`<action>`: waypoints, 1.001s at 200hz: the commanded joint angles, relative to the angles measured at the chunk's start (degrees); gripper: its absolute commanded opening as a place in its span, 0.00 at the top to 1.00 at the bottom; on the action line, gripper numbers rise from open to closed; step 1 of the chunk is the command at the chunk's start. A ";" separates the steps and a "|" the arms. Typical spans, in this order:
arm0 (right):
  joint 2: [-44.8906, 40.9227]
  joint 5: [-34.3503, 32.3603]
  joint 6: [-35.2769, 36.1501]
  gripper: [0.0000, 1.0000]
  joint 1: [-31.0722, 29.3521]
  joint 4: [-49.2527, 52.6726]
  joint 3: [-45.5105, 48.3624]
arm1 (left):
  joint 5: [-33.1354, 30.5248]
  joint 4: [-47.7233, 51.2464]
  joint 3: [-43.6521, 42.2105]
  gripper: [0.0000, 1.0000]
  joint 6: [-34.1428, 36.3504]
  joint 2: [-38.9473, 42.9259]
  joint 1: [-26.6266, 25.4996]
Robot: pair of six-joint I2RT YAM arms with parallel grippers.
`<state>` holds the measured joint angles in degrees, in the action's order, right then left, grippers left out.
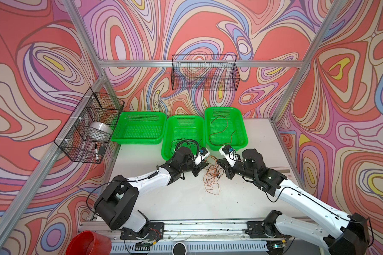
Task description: Untangle the cables
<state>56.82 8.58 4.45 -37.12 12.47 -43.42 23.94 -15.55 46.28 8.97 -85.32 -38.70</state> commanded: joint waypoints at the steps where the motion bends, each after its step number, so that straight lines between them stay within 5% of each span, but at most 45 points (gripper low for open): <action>1: -3.71 -18.54 -8.08 1.00 0.52 -2.59 3.93 | -1.01 2.06 4.83 1.00 0.75 4.10 -1.02; 19: -7.55 -30.98 -14.86 0.77 1.43 -2.67 7.85 | -1.47 6.69 7.69 1.00 1.71 7.42 -1.03; 32: -9.43 -31.23 -15.41 0.53 2.52 -2.24 9.26 | -1.39 10.02 9.82 1.00 1.82 8.68 -1.20; 46: -10.09 -26.14 -11.97 0.39 2.63 -1.97 8.66 | -0.72 12.35 11.72 1.00 1.65 9.09 -1.36; 73: -8.97 -7.49 -5.58 0.32 2.64 -6.15 7.04 | -0.69 14.74 14.50 1.00 1.95 8.36 -2.80; 100: -4.60 -1.18 -6.35 0.28 2.65 -13.65 6.50 | -1.22 17.32 18.30 1.00 3.51 7.23 -4.74; 144: 3.89 -10.32 -12.06 0.35 2.66 -19.21 4.68 | -1.36 18.71 23.99 1.00 3.54 8.38 -6.32; 173: 5.71 -19.30 -17.31 0.60 2.66 -22.48 7.78 | 0.26 19.15 28.02 1.00 1.89 9.93 -6.48; 200: 2.22 -23.73 -14.65 0.84 2.93 -21.42 8.12 | -1.65 23.94 30.61 1.00 5.30 11.52 -6.48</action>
<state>62.19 -8.08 -10.63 -34.50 -7.42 -35.53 22.90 4.05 74.11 11.90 -76.73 -44.97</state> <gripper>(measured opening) 0.256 0.055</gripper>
